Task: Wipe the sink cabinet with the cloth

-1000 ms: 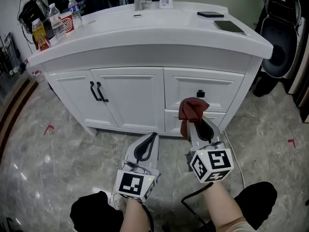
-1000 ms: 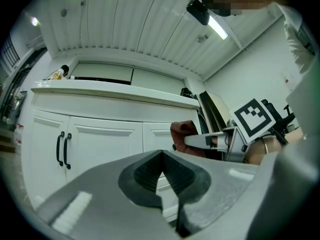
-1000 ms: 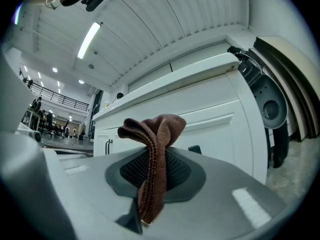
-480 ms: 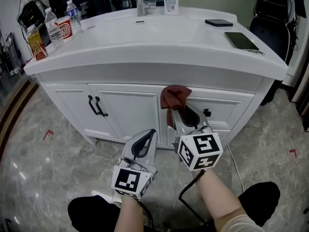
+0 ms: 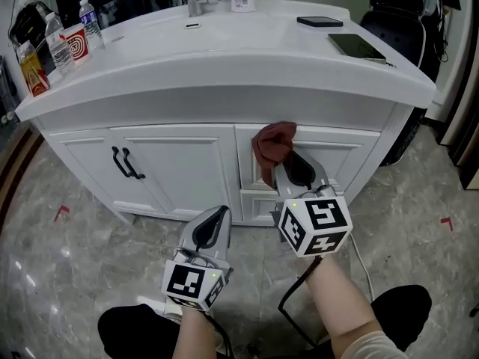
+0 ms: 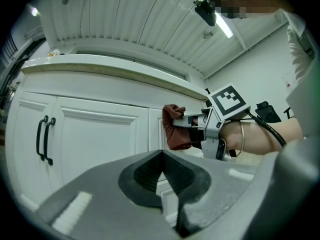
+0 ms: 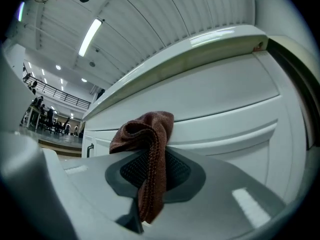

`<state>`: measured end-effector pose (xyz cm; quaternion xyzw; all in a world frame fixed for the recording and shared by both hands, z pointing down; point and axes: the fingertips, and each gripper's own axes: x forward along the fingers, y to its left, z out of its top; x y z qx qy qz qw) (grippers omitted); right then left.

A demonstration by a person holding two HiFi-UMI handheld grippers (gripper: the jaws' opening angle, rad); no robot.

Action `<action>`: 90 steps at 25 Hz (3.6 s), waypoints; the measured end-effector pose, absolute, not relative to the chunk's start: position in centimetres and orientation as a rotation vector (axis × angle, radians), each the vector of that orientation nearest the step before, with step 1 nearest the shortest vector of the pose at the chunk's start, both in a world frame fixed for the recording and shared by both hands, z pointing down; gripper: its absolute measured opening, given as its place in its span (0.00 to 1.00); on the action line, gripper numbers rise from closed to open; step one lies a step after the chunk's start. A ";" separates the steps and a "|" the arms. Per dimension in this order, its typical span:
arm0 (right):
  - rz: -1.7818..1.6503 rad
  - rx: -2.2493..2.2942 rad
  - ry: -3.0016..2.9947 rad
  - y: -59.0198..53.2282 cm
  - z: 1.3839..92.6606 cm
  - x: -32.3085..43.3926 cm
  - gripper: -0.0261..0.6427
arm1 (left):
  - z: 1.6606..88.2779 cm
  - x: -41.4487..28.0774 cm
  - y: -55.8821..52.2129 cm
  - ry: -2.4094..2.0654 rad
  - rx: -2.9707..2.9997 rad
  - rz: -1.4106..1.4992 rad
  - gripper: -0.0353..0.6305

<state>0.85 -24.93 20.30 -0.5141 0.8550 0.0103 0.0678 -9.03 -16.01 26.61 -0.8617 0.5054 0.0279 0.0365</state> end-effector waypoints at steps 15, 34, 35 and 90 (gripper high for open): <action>0.017 -1.869 2.356 -23.8 20.0 14.8 0.17 | 28.8 -0.2 -15.3 1.311 -2.809 0.062 0.05; 0.021 -1.628 2.550 -22.8 23.3 2.1 0.17 | 31.2 -4.5 -16.0 1.451 -2.772 0.086 0.05; 0.007 -1.601 2.573 -23.2 23.7 0.7 0.17 | 31.6 -5.3 -16.1 1.472 -2.769 0.076 0.05; 0.092 -2.045 2.403 -24.6 26.3 16.5 0.17 | 34.0 1.2 -17.0 1.285 -2.887 0.006 0.05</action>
